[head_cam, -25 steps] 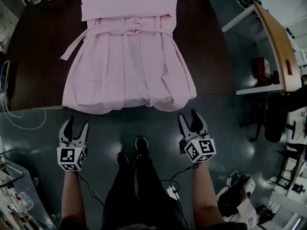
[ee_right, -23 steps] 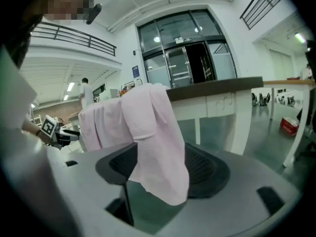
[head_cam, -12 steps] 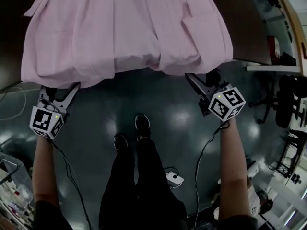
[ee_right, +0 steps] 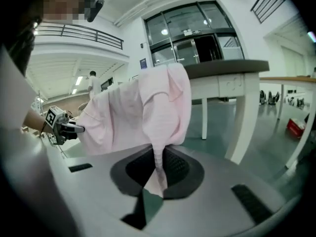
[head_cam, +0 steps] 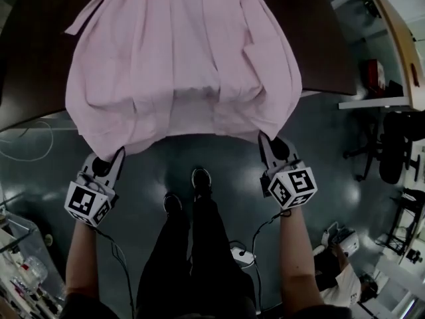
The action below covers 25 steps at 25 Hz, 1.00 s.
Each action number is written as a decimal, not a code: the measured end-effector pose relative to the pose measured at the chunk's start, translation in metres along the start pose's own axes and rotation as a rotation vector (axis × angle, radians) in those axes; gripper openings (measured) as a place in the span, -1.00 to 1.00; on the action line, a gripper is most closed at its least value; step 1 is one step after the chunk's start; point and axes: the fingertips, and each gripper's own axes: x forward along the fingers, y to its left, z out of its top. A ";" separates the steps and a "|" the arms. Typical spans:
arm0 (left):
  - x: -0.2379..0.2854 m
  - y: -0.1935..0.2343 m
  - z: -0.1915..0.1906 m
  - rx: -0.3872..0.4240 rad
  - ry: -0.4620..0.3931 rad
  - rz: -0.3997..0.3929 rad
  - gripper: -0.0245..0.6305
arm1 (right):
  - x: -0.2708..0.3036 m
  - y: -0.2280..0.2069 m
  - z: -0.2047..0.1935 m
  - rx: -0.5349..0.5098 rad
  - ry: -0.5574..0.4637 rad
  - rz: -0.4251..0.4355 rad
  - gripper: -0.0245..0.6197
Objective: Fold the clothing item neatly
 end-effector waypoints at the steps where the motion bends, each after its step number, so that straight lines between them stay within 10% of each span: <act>1: -0.013 -0.012 0.009 -0.021 0.007 -0.017 -0.83 | -0.017 0.007 0.005 -0.001 0.004 -0.021 -0.86; 8: -0.097 -0.066 0.148 -0.113 -0.089 -0.077 -0.83 | -0.108 0.038 0.127 -0.004 -0.049 -0.006 -0.86; 14: -0.107 -0.051 0.285 -0.025 -0.308 -0.013 -0.83 | -0.110 0.021 0.261 -0.139 -0.151 0.126 -0.86; 25: -0.083 0.120 0.454 -0.043 -0.528 0.082 -0.83 | 0.035 -0.011 0.473 -0.191 -0.247 0.110 -0.86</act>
